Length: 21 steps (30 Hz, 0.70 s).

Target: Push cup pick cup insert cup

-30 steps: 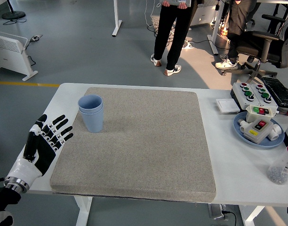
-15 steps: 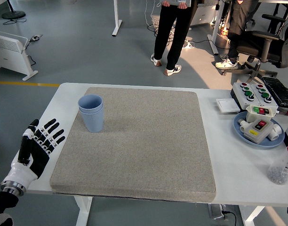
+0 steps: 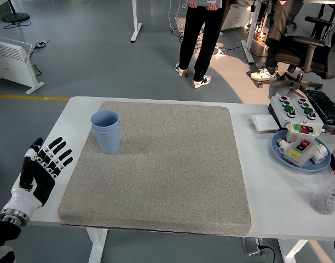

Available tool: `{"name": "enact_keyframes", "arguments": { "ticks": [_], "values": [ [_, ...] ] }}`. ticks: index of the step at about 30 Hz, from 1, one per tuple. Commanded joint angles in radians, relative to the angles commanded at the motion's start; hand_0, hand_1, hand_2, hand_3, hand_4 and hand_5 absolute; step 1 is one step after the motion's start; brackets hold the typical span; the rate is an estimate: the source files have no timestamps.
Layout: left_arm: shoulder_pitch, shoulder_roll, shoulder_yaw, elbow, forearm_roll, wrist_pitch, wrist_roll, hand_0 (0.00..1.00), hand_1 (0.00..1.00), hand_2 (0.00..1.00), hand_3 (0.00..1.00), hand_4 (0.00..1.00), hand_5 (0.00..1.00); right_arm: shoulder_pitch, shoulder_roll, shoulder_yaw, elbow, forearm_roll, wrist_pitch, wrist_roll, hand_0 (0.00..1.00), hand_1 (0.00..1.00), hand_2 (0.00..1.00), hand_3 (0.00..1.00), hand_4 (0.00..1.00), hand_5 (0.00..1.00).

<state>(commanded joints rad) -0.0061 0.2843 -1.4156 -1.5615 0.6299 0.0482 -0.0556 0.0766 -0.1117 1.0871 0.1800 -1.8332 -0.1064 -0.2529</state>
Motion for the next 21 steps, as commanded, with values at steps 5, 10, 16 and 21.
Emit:
{"name": "enact_keyframes", "arguments": {
  "ticks": [5, 10, 16, 21],
  "values": [
    [-0.005, -0.003, 0.001, 0.008, 0.004, 0.003, -0.003, 0.862, 0.878, 0.908, 0.818, 0.644, 0.998, 0.004, 0.0, 0.002, 0.0, 0.001, -0.003, 0.003, 0.528, 0.547, 0.548, 0.528, 0.05, 0.767],
    [-0.007, -0.006, -0.002, 0.015, 0.008, 0.007, -0.004, 0.862, 0.878, 0.908, 0.818, 0.644, 0.998, 0.006, 0.0, 0.004, 0.0, -0.002, -0.004, 0.004, 0.528, 0.547, 0.548, 0.529, 0.049, 0.767],
    [-0.007, -0.008, -0.015, 0.029, 0.016, 0.01, -0.005, 0.861, 0.877, 0.906, 0.817, 0.643, 0.998, 0.008, 0.0, 0.009, 0.0, -0.01, -0.004, 0.005, 0.528, 0.547, 0.548, 0.528, 0.049, 0.768],
    [-0.008, -0.008, -0.022, 0.033, 0.023, 0.01, -0.005, 0.86, 0.878, 0.906, 0.816, 0.645, 0.998, 0.009, 0.003, 0.007, 0.0, -0.01, -0.005, 0.005, 0.528, 0.547, 0.549, 0.527, 0.048, 0.77]
  ]
}}
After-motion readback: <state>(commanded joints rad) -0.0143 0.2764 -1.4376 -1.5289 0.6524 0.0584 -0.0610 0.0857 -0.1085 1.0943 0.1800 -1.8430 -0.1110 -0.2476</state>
